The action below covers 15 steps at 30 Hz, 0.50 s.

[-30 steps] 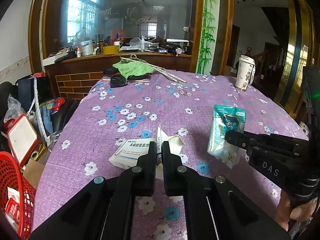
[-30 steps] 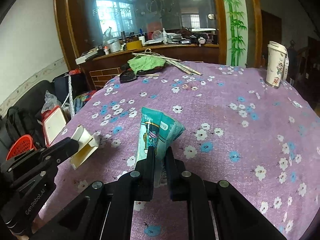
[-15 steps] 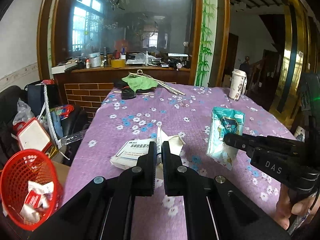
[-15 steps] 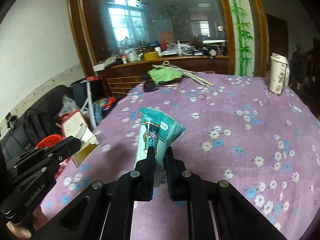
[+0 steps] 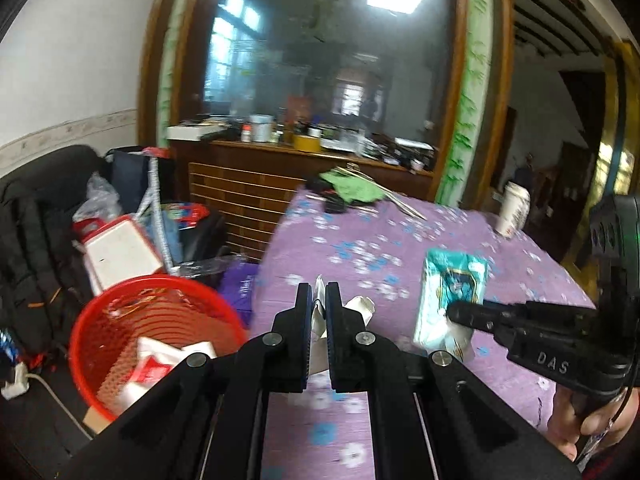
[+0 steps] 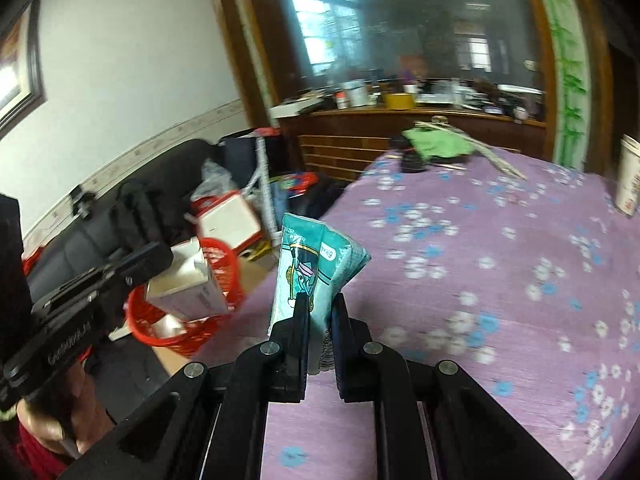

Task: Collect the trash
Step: 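Lift the medicine box and tissue pack and carry them to the red basket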

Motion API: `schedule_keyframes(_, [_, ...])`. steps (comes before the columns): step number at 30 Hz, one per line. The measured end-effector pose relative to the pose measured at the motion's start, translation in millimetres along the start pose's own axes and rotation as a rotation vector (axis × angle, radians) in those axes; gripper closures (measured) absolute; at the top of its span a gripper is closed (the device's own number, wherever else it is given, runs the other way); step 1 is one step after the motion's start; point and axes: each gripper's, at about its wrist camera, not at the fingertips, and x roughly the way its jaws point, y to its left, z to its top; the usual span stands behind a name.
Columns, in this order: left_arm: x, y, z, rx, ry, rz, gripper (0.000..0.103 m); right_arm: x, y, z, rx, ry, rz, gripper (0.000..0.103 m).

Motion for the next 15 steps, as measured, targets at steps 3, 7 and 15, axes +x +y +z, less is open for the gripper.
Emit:
schedule_keyframes(3, [-11.2,30.5,4.9,-0.030,-0.022,0.049,0.097,10.6,25.0,6.7,-0.039,0.008,0.036,0.092])
schedule_keyframes(7, [-20.2,71.4,5.7,-0.070,-0.025,0.115,0.097,29.3,56.6,16.7,-0.068,0.026,0.085,0.092])
schedule_keyframes(15, [-11.2,129.7,-14.4,-0.138,0.029,0.195,0.097,75.9,111.2,26.8,-0.115,0.077,0.152,0.091])
